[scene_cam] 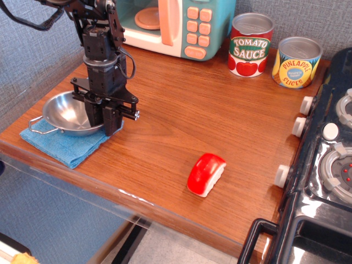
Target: Move the bowl just below the two cans
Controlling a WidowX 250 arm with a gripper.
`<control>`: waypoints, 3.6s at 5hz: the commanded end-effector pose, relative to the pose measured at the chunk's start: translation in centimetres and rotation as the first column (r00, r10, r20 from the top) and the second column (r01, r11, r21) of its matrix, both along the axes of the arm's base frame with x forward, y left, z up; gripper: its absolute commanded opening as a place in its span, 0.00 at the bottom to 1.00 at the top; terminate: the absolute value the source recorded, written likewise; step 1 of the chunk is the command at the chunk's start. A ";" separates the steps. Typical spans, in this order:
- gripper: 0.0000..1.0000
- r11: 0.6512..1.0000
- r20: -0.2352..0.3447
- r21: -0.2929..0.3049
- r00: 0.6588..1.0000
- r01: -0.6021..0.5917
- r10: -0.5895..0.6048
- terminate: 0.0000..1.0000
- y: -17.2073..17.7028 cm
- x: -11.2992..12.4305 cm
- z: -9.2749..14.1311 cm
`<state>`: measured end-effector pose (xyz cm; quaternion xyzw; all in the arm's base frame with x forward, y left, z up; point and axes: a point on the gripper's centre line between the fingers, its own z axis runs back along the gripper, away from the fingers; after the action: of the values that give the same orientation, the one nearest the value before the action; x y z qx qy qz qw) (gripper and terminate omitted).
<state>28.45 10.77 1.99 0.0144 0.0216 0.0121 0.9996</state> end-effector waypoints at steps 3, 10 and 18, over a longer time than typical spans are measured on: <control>0.00 0.995 0.235 -0.045 0.969 0.094 -0.081 0.00 -3.5 4.7 7.3; 0.00 0.843 0.207 -0.063 0.834 0.534 -0.512 0.00 -17.0 9.3 3.9; 1.00 0.999 0.245 -0.022 0.969 0.032 -0.025 0.00 -3.9 7.6 10.8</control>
<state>36.53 7.13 10.53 -0.0091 -0.0713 -0.0038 0.9974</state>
